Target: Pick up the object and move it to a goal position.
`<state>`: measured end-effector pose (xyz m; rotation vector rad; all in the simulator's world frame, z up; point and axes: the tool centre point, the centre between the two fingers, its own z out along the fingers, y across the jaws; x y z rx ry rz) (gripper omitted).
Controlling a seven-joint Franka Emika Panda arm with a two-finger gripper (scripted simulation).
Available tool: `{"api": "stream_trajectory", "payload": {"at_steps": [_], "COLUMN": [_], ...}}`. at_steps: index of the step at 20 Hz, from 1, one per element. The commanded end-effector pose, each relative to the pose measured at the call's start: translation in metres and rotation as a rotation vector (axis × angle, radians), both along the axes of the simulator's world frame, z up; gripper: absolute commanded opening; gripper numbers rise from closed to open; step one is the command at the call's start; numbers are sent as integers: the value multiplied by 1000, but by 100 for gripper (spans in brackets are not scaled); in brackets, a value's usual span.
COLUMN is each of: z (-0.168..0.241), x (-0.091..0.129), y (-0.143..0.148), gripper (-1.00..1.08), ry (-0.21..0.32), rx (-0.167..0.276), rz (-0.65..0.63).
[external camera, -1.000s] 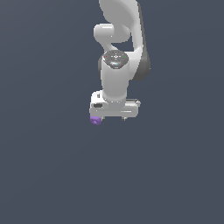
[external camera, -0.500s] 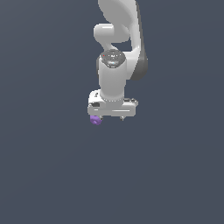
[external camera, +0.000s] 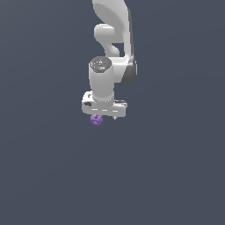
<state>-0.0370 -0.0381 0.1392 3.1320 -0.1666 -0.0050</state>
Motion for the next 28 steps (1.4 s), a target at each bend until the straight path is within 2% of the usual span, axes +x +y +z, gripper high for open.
{"api": "stream_trajectory", "payload": {"at_steps": [1, 7, 13, 21, 28], "z": [-12, -36, -48, -52, -78], "x": [-14, -47, -65, -68, -70], "y": [-14, -42, -56, -58, -58], "gripper": [100, 100, 100, 100, 100], "ry": [-1, -3, -4, -3, -3], "rx": [3, 5, 5, 5, 4], "rz": [-36, -113, -155, -161, -163]}}
